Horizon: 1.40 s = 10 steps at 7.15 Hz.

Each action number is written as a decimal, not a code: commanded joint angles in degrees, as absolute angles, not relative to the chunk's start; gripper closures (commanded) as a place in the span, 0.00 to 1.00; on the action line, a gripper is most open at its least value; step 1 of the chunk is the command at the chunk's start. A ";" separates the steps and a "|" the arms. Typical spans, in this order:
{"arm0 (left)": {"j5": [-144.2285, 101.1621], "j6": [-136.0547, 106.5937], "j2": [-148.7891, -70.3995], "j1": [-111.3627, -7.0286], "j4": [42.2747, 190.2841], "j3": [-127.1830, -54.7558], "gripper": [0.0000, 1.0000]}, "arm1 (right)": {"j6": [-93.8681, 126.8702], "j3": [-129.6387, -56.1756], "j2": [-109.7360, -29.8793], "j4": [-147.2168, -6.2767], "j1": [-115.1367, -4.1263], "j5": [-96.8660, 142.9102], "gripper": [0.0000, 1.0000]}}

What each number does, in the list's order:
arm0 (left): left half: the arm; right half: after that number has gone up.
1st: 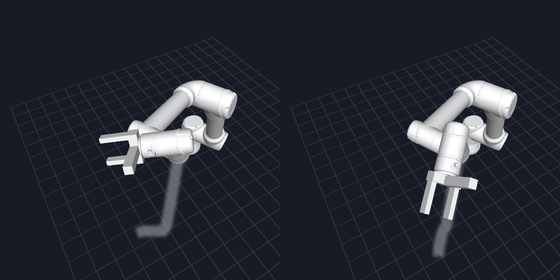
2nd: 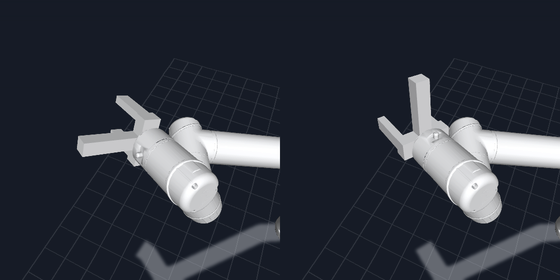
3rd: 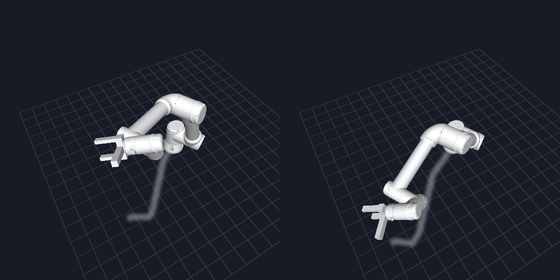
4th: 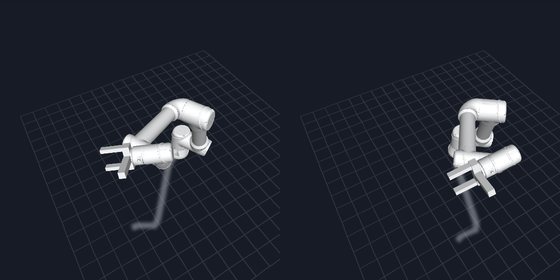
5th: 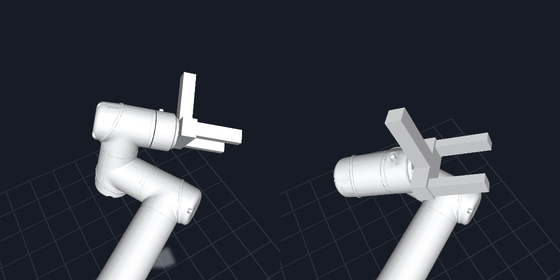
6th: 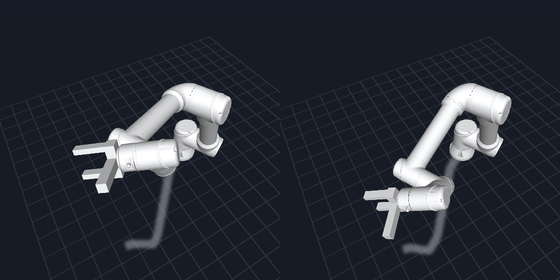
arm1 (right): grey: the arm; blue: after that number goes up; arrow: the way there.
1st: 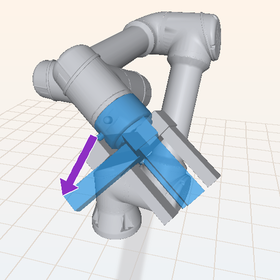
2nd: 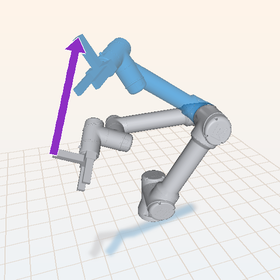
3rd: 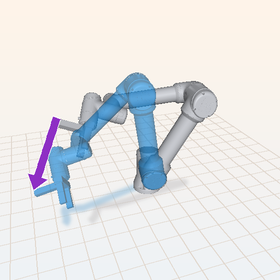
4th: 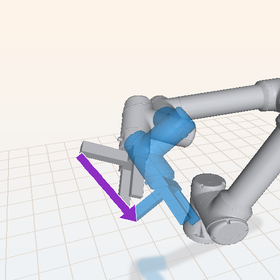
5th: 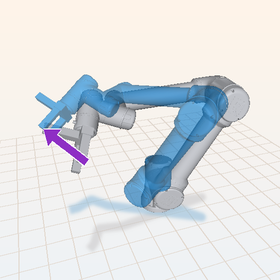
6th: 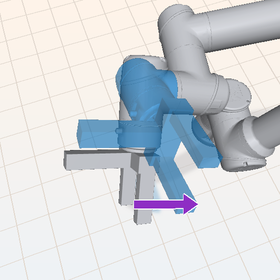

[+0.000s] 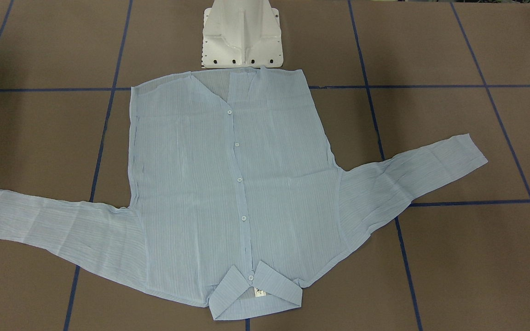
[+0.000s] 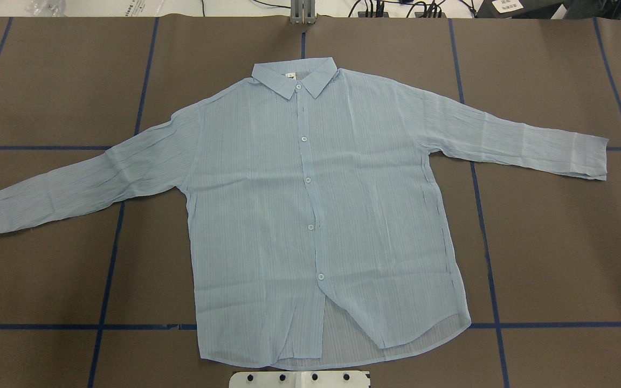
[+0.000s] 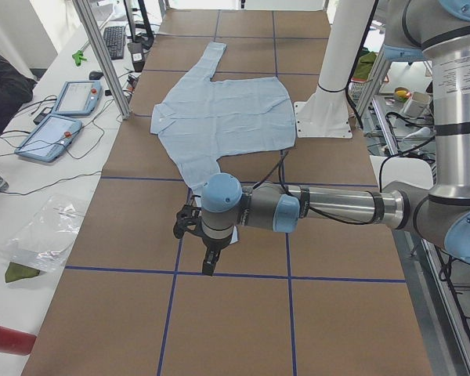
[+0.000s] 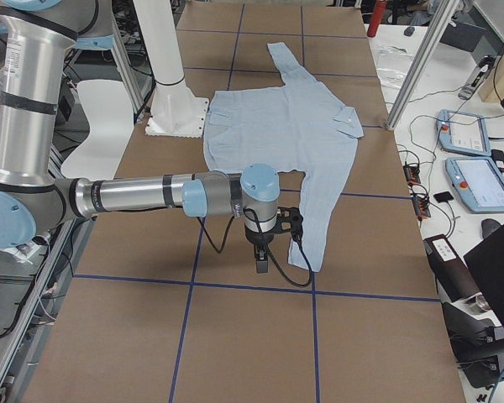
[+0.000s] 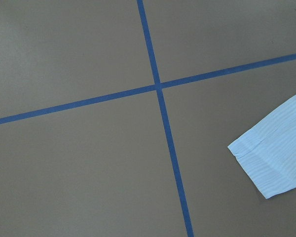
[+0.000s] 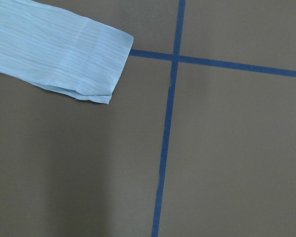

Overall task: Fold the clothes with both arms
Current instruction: 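Move the right gripper toward the sleeve cuff nearest it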

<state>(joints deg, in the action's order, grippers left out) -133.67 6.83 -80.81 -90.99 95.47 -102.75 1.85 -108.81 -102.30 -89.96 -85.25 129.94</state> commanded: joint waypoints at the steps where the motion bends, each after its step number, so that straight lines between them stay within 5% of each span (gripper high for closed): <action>1: -133.68 6.68 -80.77 -91.05 98.23 -103.62 0.00 | 1.67 -109.42 -102.22 -89.83 -85.25 129.90 0.00; 4: -133.68 6.86 -80.94 -90.97 103.51 -103.36 0.00 | 1.76 -110.30 -102.31 -85.17 -85.34 130.70 0.00; 6: -133.25 6.77 -81.65 -90.97 119.52 -101.79 0.00 | 2.37 -111.79 -99.42 -78.54 -85.34 130.34 0.00; 10: -130.25 5.71 -84.99 -90.97 132.88 -97.74 0.00 | 5.09 -100.07 -93.02 -70.68 -85.25 130.52 0.00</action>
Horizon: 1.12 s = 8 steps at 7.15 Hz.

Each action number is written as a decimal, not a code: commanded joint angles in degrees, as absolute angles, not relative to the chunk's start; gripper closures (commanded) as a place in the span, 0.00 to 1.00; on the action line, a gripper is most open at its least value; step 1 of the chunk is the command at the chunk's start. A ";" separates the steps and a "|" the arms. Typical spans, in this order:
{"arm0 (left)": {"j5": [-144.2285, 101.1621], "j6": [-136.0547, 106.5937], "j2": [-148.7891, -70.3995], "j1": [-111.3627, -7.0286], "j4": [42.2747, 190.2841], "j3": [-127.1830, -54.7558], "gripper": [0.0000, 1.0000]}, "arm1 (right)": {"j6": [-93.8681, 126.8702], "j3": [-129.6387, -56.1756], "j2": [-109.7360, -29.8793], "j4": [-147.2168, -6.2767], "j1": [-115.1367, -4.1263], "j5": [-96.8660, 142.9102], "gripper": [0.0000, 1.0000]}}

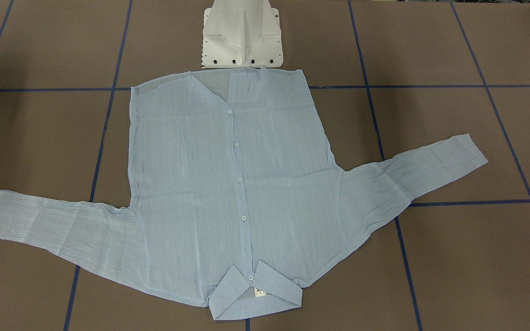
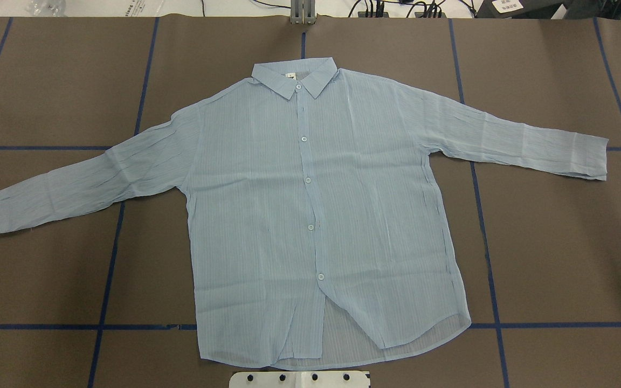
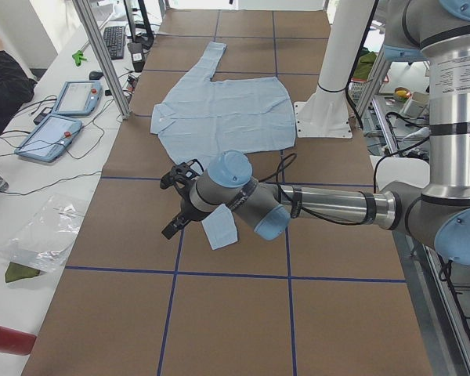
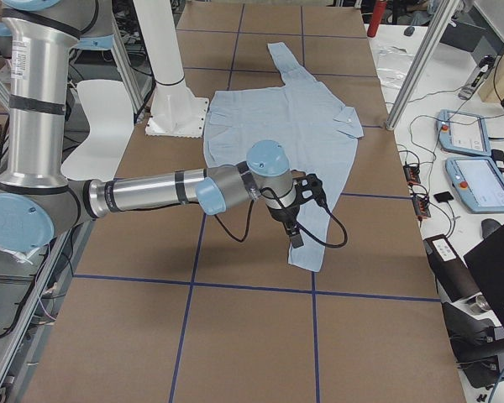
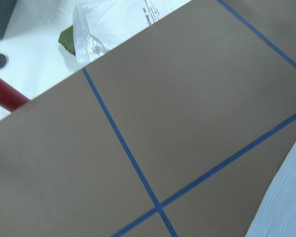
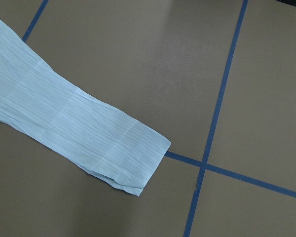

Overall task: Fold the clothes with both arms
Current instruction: 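Move the right gripper toward the sleeve cuff nearest it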

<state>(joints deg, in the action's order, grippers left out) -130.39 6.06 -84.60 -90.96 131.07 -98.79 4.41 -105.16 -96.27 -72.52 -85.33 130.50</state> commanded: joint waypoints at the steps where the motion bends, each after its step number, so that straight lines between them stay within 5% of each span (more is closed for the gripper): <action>1: -130.43 5.71 -84.90 -91.05 133.33 -97.65 0.00 | 5.18 -92.80 -90.73 -61.35 -84.04 130.26 0.00; 3: -130.52 5.80 -84.47 -91.05 133.42 -97.82 0.00 | 7.80 -76.52 -83.26 -49.26 -81.67 130.43 0.00; 5: -130.52 5.80 -84.20 -91.05 133.42 -97.82 0.00 | 13.60 -74.53 -82.09 -42.57 -73.95 129.91 0.06; 8: -130.52 5.80 -84.02 -91.05 134.21 -97.82 0.00 | 15.38 -67.09 -80.51 -36.16 -72.07 128.94 0.02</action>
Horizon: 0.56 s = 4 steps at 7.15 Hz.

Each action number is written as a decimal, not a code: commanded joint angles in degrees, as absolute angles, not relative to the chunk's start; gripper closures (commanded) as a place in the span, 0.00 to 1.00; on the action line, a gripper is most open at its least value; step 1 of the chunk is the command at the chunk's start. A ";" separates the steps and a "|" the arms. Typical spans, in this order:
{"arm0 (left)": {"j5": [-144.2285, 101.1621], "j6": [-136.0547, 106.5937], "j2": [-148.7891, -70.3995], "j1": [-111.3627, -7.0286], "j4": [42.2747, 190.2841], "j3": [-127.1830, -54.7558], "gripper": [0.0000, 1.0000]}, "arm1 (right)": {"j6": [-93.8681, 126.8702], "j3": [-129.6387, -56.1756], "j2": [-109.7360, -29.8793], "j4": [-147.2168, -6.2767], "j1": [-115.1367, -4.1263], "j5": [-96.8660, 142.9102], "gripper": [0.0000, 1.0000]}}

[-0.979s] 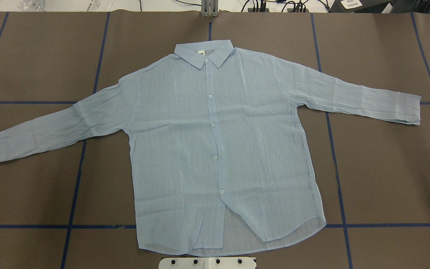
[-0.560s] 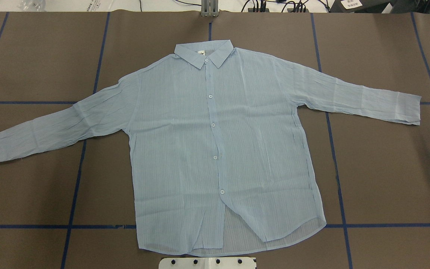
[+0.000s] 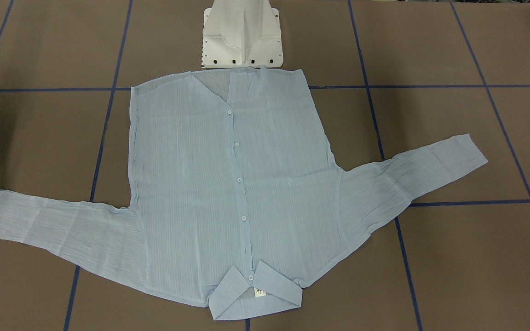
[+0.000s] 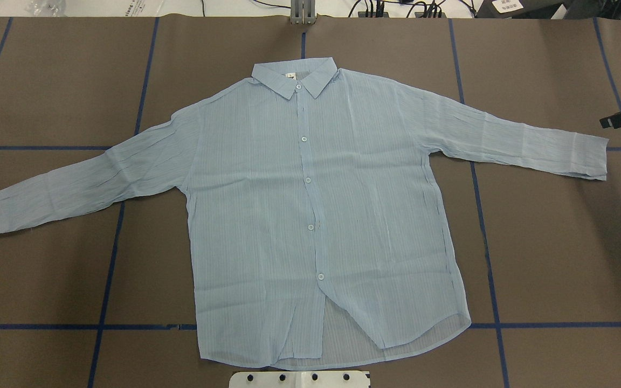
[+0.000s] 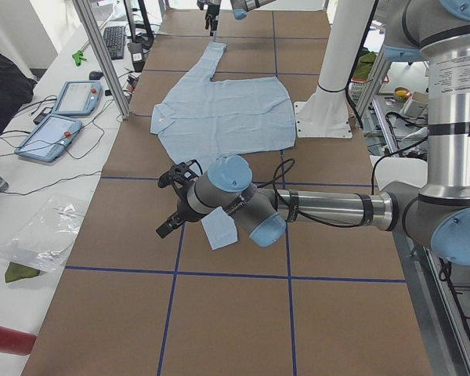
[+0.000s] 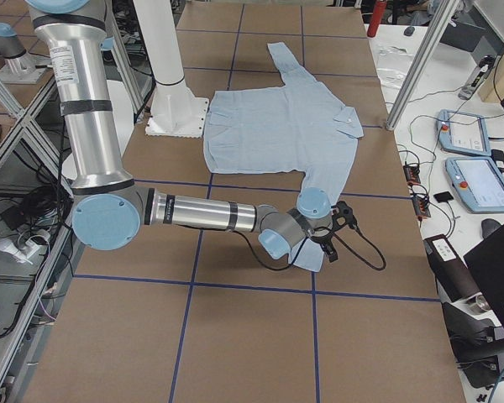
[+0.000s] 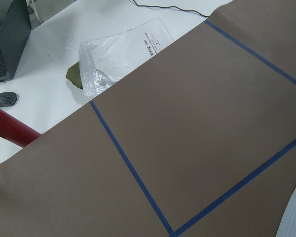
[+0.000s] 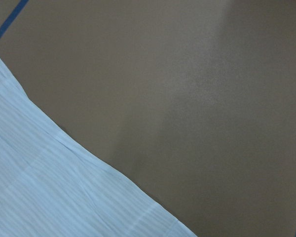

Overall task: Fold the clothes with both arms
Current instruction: 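Move the right gripper toward the sleeve cuff nearest it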

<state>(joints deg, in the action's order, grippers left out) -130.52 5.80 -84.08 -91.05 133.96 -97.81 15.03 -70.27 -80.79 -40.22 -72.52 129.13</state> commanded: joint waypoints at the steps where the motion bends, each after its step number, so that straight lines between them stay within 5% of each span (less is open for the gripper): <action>1: -130.52 5.80 -84.11 -91.05 134.21 -97.56 0.00 | 15.47 -65.58 -80.42 -34.12 -72.07 129.02 0.02; 4: -130.52 5.80 -84.02 -91.05 134.21 -97.73 0.00 | 15.38 -61.62 -80.42 -31.65 -71.98 128.85 0.12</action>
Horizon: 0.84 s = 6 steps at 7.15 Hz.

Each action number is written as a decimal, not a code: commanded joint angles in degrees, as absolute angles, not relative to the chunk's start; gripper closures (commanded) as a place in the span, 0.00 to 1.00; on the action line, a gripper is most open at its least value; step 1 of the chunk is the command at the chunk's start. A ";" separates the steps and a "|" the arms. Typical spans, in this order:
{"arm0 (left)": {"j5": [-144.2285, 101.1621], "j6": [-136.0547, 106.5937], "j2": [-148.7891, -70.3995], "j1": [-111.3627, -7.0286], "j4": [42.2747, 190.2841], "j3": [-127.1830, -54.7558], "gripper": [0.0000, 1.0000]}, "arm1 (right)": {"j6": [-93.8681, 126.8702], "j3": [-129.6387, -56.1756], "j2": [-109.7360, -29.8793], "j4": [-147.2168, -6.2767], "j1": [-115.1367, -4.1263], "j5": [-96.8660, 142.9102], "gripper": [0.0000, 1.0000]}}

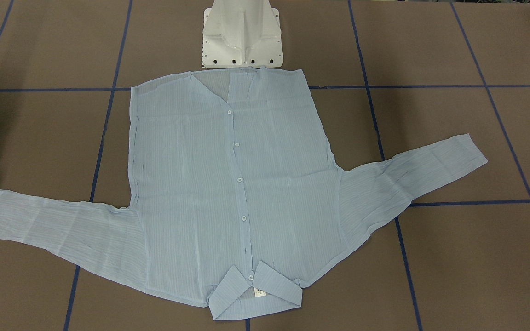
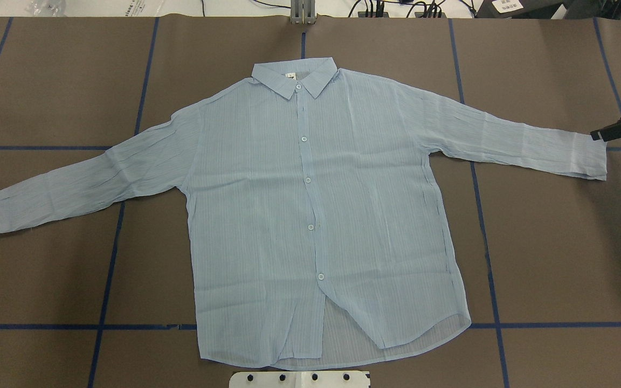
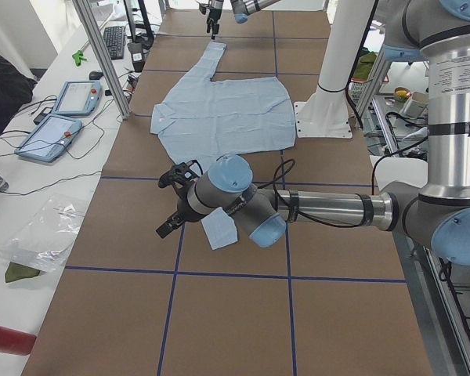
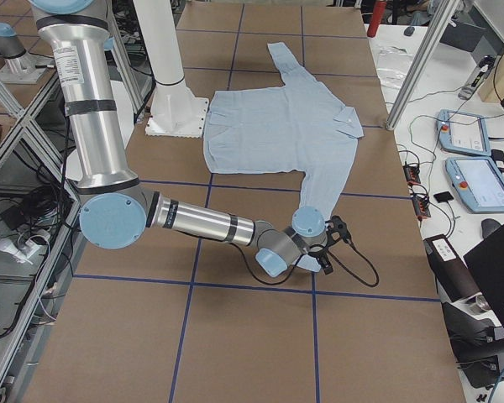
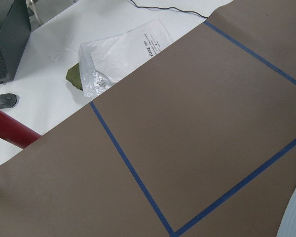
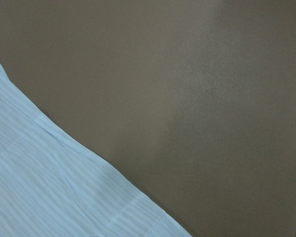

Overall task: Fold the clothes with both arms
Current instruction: 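Grasp the sleeve cuff nearest the right gripper and lift it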

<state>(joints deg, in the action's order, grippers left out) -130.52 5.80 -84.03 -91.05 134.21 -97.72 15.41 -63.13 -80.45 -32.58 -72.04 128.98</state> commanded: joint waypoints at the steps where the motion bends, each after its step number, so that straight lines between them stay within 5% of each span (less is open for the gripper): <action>1: -130.52 5.80 -84.11 -91.05 134.21 -97.73 0.00 | 15.38 -60.83 -80.42 -31.55 -71.98 128.93 0.15; 6: -130.52 5.89 -84.02 -91.05 134.21 -97.65 0.00 | 15.38 -58.62 -79.10 -31.55 -69.70 126.66 0.27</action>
<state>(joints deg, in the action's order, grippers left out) -130.54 5.88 -84.03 -91.05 134.21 -97.65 15.38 -58.91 -79.32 -31.56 -70.22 127.54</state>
